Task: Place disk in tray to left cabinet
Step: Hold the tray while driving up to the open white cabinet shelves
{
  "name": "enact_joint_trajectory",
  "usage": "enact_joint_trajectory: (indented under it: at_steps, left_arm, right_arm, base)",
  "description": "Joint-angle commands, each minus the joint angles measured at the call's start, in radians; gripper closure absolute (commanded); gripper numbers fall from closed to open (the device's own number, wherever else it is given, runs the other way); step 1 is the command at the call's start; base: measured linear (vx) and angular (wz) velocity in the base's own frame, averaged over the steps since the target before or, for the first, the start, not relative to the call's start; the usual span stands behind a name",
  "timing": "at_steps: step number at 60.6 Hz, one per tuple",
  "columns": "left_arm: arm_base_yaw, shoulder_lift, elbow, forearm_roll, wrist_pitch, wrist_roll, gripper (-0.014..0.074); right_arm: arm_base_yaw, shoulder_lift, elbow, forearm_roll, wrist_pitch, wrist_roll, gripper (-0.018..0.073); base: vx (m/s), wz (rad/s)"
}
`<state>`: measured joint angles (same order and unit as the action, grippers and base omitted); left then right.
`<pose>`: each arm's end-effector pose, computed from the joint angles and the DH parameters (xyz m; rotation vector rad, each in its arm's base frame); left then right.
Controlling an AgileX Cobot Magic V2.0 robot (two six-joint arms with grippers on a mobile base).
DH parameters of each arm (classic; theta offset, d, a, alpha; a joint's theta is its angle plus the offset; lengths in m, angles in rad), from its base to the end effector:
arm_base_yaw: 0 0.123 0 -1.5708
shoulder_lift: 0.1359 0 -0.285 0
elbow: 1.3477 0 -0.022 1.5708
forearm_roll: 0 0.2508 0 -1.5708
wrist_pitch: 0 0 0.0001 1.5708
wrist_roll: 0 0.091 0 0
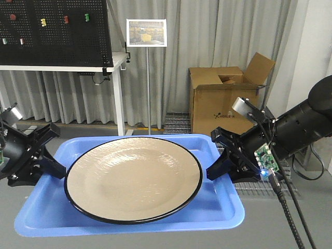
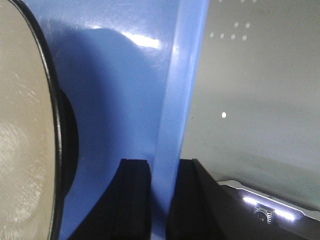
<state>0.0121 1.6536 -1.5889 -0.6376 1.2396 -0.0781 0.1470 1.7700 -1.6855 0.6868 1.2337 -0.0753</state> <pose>0.3437 -0.0471 0.3604 -0.2584 2.6666 -0.9017 0.3626 0.1088 0.3485 -0.1360 2.6719 0.9711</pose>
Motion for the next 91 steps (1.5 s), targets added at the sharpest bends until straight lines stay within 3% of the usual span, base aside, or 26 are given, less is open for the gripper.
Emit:
enact_joint_trajectory:
  at_steps: [1,62,91]
  left_arm:
    - [-0.019,-0.051,-0.039,-0.158,0.013,-0.018,0.0597]
    - [-0.019,-0.051,-0.039,-0.158,0.013,-0.018,0.0597]
    - [-0.019,-0.051,-0.039,-0.157,0.014,-0.018,0.0597]
  right_arm:
    - [0.015,-0.059,-0.037,0.166,-0.003,-0.017,0.0564]
    - [0.015,-0.059,-0.037,0.166,-0.004,-0.017,0.0564]
    - [0.015,-0.059,-0.037,0.166,-0.004,-0.017,0.0564]
  base:
    - [0.61,0.00]
    - [0.53,-0.08]
    - [0.33,-0.35]
